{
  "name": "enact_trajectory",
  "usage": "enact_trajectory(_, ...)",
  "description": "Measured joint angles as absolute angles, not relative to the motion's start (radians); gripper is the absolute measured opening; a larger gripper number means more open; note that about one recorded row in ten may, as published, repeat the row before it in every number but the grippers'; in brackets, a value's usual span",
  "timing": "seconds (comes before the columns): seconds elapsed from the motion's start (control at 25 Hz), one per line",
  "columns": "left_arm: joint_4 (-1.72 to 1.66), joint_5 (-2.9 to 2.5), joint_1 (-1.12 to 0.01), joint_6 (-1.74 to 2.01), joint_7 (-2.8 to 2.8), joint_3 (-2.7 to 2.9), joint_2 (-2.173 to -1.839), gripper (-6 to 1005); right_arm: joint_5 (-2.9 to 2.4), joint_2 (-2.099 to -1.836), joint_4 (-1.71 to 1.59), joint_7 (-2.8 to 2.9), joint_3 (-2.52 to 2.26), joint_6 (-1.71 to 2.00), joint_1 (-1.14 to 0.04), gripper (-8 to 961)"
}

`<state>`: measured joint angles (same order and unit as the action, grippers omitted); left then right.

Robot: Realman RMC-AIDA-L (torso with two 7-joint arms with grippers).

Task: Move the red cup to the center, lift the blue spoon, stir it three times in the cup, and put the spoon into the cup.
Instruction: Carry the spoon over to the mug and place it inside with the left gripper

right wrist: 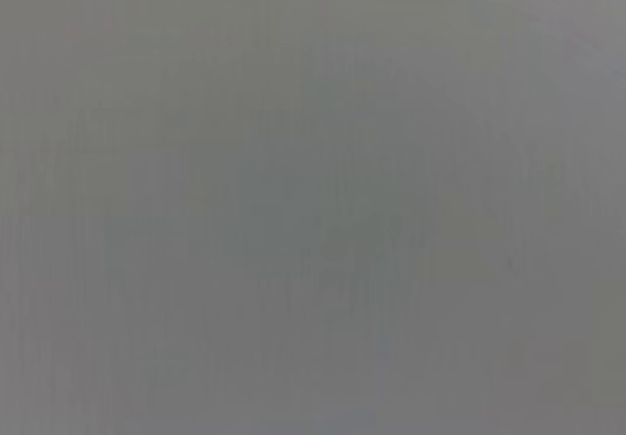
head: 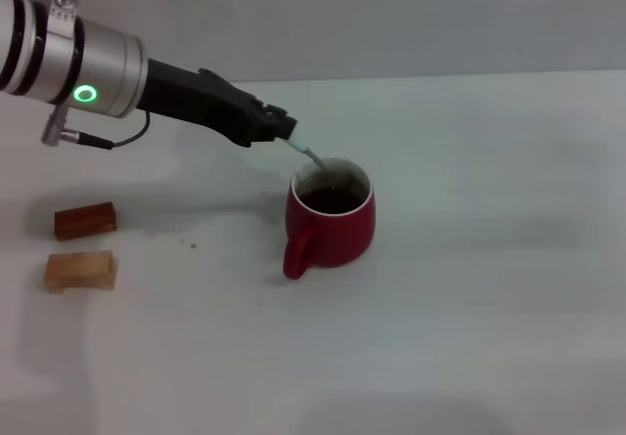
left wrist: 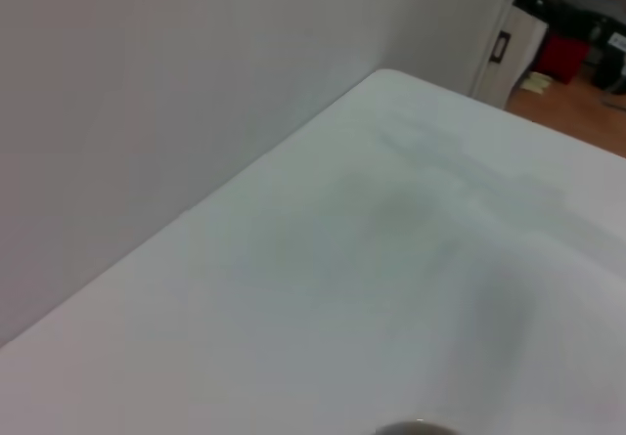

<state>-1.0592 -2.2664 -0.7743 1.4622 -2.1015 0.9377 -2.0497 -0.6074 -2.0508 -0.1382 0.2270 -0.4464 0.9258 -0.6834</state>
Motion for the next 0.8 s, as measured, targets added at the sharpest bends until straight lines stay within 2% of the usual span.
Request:
enact_trajectory(0.36,-1.074,-2.279,-0.747,1.525,-2.102,0.9,-2.036,157,-0.607,-2.046,-0.138,0.227,-0.446,0.925,-0.695,490)
enact_trajectory(0.8,-1.072,-2.279,-0.755,1.539,-2.081,0.903,-2.051,166,-0.607,-2.05,-0.138,0.227,-0.457,0.925,-0.699,488)
